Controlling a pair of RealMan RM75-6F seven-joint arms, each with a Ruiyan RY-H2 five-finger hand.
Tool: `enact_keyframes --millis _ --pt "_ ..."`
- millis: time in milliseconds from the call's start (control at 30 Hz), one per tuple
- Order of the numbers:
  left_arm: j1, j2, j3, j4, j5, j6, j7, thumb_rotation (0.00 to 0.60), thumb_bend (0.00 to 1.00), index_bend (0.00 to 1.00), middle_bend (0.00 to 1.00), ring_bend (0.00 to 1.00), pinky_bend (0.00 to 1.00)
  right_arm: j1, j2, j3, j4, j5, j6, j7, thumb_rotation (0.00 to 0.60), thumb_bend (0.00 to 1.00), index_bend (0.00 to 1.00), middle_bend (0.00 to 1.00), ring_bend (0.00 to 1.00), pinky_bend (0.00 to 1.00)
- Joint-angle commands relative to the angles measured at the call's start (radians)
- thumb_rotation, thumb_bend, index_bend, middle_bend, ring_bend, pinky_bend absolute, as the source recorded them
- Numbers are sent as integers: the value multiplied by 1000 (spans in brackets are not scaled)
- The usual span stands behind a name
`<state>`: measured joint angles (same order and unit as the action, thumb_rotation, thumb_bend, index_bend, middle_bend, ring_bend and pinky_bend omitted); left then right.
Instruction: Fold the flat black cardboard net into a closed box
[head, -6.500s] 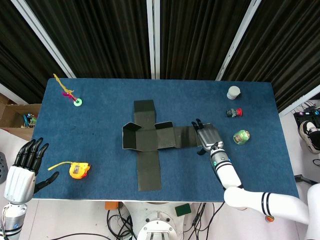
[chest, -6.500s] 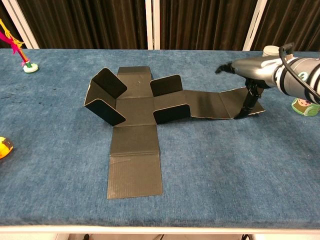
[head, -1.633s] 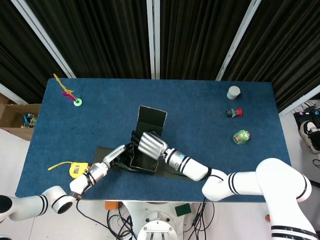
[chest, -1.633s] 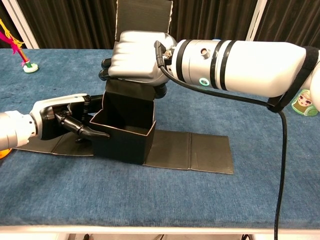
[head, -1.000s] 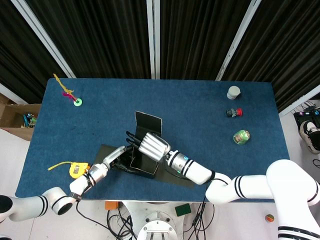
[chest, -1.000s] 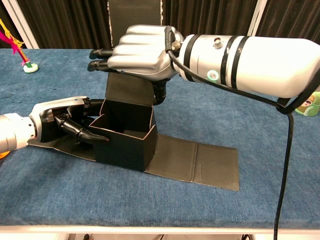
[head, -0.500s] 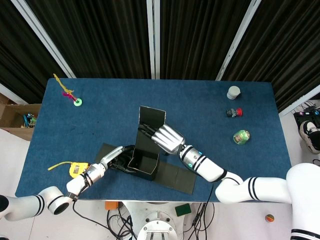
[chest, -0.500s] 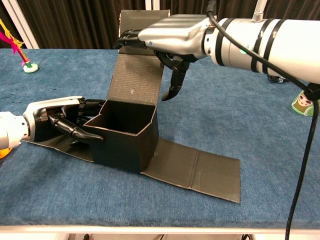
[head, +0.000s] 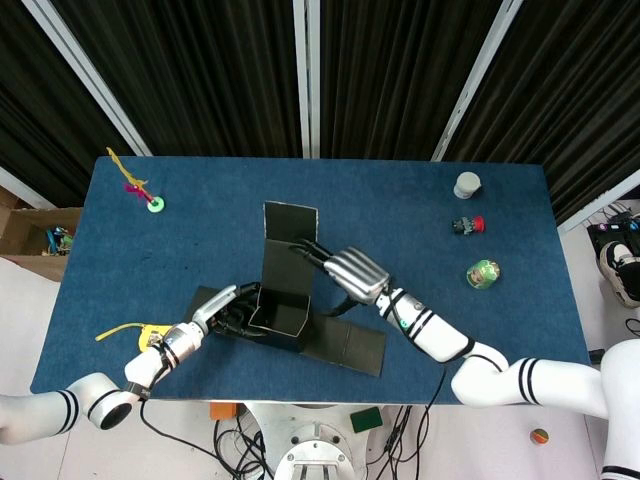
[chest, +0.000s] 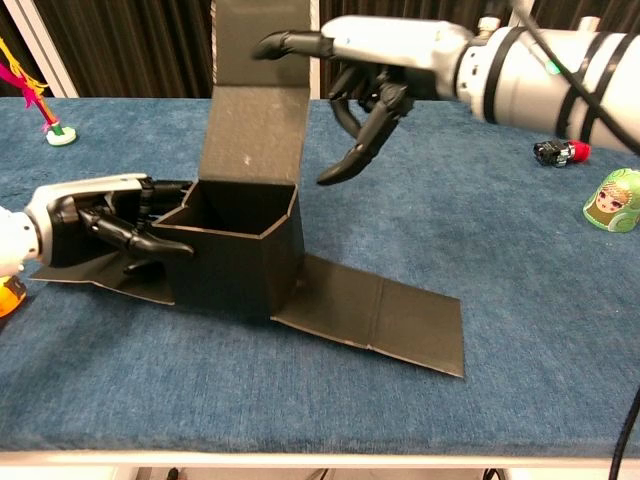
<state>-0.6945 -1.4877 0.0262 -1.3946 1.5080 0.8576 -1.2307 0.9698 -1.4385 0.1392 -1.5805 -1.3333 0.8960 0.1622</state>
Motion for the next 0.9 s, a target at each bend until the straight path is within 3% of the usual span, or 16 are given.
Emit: enact_keyframes --millis 33,233,333,533,767,900 --pt "8 34 -5 -32 7 18 -37 600 0 306 306 546 843 -52 30 8 8 -63 35 143 600 50 0 0 636 1000" --pt "28 133 -14 -97 2 43 -189 600 0 299 306 546 846 -159 80 -39 11 -245 235 406 600 55 0 53 637 1000" --pt "45 189 -20 -134 -4 64 -272 600 0 297 305 546 847 -232 92 -82 52 -314 359 434 600 55 0 78 637 1000" --pt "70 291 -34 -185 3 94 -489 600 0 292 301 543 852 -376 77 -127 161 -297 512 500 600 56 0 125 642 1000" --pt "93 349 -57 -213 6 134 -652 600 0 287 296 543 853 -444 55 -125 269 -236 521 636 600 57 0 146 652 1000" --pt "89 368 -62 -227 23 133 -710 600 0 283 295 543 853 -431 27 -151 297 -276 474 695 600 63 3 188 665 1000"
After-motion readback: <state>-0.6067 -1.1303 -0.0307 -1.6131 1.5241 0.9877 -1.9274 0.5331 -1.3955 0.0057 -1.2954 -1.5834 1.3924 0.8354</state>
